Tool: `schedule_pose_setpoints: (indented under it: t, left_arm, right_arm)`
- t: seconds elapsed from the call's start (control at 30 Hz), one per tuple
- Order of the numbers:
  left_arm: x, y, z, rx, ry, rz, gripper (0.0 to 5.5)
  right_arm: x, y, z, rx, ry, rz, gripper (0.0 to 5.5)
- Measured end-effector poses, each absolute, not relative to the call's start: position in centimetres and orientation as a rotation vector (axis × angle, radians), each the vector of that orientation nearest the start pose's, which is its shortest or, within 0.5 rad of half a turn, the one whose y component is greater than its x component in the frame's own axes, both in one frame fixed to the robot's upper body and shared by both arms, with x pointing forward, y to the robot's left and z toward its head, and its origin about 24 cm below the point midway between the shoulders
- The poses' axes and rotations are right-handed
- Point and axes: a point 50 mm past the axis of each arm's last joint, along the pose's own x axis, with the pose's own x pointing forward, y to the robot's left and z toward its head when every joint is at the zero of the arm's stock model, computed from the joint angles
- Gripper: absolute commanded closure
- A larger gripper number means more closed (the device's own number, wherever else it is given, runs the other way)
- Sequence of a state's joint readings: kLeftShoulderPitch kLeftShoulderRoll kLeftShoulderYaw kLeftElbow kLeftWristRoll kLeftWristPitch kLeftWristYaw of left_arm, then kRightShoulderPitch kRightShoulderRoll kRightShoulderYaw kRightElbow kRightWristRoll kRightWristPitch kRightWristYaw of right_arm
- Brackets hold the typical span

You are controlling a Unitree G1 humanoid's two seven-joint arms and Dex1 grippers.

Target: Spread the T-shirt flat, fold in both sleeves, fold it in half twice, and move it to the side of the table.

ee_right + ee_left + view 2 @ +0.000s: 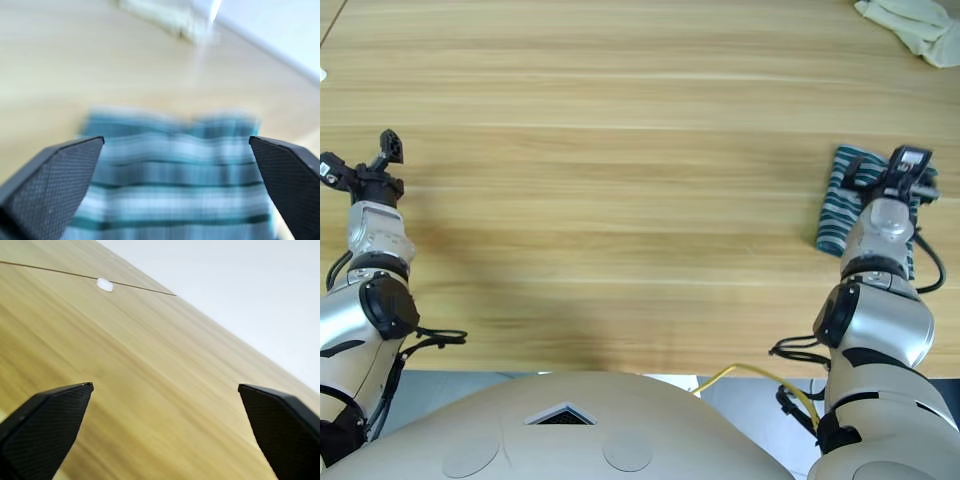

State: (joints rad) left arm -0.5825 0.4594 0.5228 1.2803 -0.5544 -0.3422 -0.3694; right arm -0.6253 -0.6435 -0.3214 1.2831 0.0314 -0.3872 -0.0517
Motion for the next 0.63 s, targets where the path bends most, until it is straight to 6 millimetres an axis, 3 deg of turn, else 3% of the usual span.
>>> schedule_pose_setpoints:
  t: [0.13, 0.23, 0.3, 0.37, 0.43, 0.47, 0.53, 0.63]
  left_arm:
    - [30.0, 34.1, 4.2, -0.436, -0.156, 0.383, 0.10]
    - [31.1, 33.8, 6.3, -0.418, -0.260, 0.318, 0.10]
    - [31.7, 33.1, 6.3, -0.453, -0.258, 0.300, 0.10]
    - [31.8, 32.2, 4.6, -0.523, -0.172, 0.306, 0.10]
    - [31.2, 31.3, 2.4, -0.580, -0.061, 0.345, 0.10]
    - [30.6, 31.1, 1.2, -0.593, -0.007, 0.367, 0.10]
    - [30.0, 31.1, 0.4, -0.573, 0.032, 0.372, 0.10]
    - [30.0, 31.3, 0.4, -0.595, 0.035, 0.388, 0.10]
  right_arm:
    - [33.2, -34.5, 14.1, -0.434, -0.297, -0.512, 0.15]
    - [34.8, -30.1, 15.9, -0.415, -0.477, -0.432, 0.15]
    - [36.4, -25.2, 13.7, -0.279, -0.447, -0.297, 0.15]
    - [37.4, -20.6, 9.5, -0.102, -0.240, -0.144, 0.15]
    - [36.7, -16.8, 4.2, 0.027, 0.038, -0.062, 0.15]
    - [35.6, -15.9, 1.7, 0.044, 0.160, -0.044, 0.15]
    - [34.3, -15.9, -0.4, 0.057, 0.253, -0.029, 0.15]
    - [34.5, -16.8, -0.1, 0.049, 0.245, -0.041, 0.15]
